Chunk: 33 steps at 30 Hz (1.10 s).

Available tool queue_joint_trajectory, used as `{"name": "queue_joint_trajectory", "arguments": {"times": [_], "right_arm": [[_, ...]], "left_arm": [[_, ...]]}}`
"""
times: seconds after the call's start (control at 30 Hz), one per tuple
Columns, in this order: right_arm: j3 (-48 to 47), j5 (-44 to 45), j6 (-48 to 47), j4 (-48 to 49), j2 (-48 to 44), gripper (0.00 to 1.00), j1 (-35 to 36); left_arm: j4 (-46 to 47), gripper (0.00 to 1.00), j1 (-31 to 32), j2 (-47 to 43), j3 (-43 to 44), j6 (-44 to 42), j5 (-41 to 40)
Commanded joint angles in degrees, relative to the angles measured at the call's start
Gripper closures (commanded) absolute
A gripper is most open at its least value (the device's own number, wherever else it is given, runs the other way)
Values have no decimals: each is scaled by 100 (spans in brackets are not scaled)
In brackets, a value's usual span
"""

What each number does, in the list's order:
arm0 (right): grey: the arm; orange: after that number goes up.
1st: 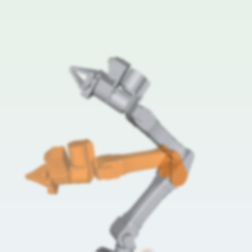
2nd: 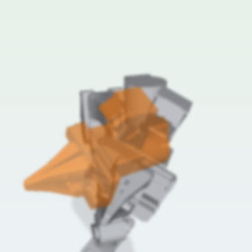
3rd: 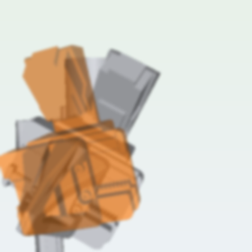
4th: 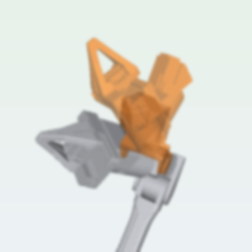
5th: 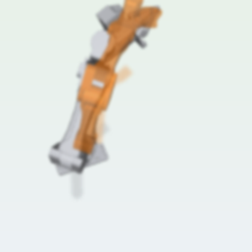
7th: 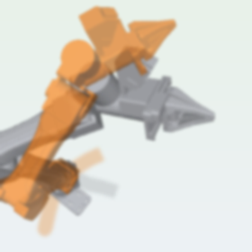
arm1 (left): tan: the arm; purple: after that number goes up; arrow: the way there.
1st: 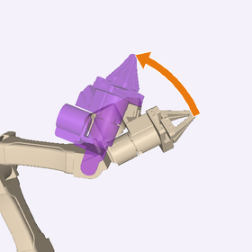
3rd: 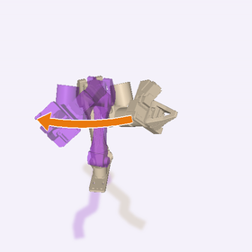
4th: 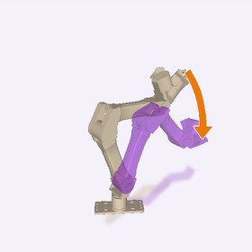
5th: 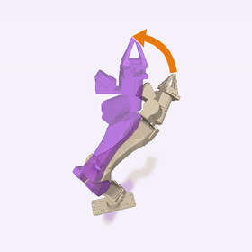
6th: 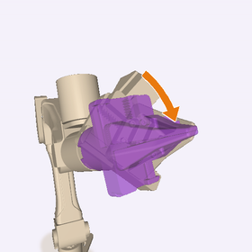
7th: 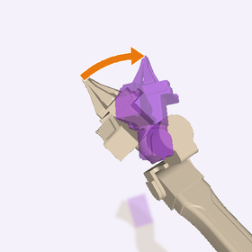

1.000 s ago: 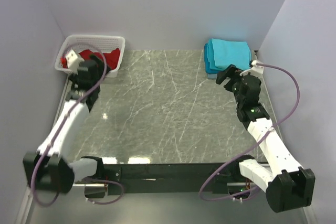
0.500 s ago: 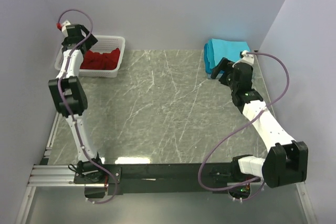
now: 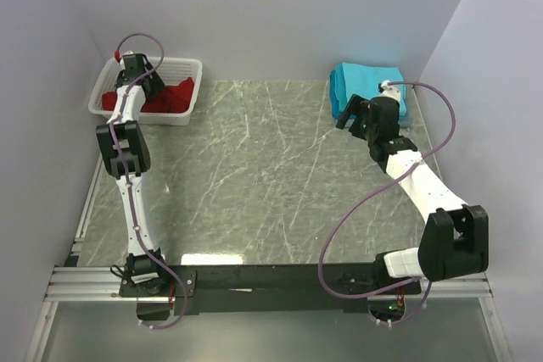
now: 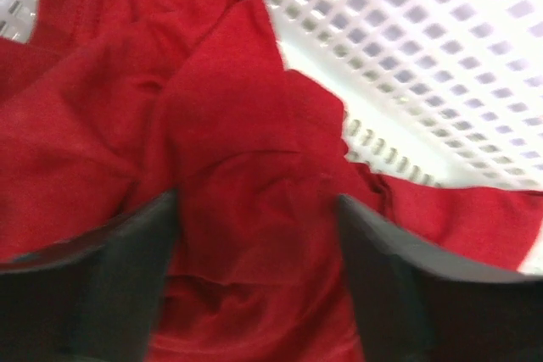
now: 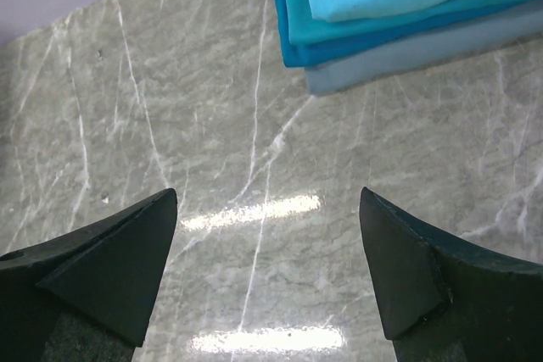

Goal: Fold and stack the t-shirts
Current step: Grab the tshirt from the pile

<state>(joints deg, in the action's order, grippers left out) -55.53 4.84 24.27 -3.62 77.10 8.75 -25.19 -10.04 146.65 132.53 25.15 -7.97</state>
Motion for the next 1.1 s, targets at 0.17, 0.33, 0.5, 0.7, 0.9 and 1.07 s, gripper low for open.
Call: {"name": "queue_joint_trajectory", "arguments": {"times": [0.17, 0.33, 0.5, 0.7, 0.9, 1.07], "right_arm": [[-178, 78, 7, 72, -63, 6, 12], [-107, 114, 51, 107, -107, 6, 4], [-11, 122, 86, 142, -213, 6, 4], [77, -71, 104, 274, -310, 7, 4], [33, -282, 78, 221, -327, 7, 4], [103, -352, 86, 274, -485, 7, 12]], "left_arm": [[-1127, 33, 29, 707, 493, -212, 67], [-1611, 54, 38, 830, 458, -458, 50], [-1542, 100, 46, 655, 89, -747, 357], [-709, 100, 46, -353, -201, -678, 647], [696, 100, 46, -1724, -596, -81, 963], [1051, 100, 81, -2465, -764, 122, 1024]]}}
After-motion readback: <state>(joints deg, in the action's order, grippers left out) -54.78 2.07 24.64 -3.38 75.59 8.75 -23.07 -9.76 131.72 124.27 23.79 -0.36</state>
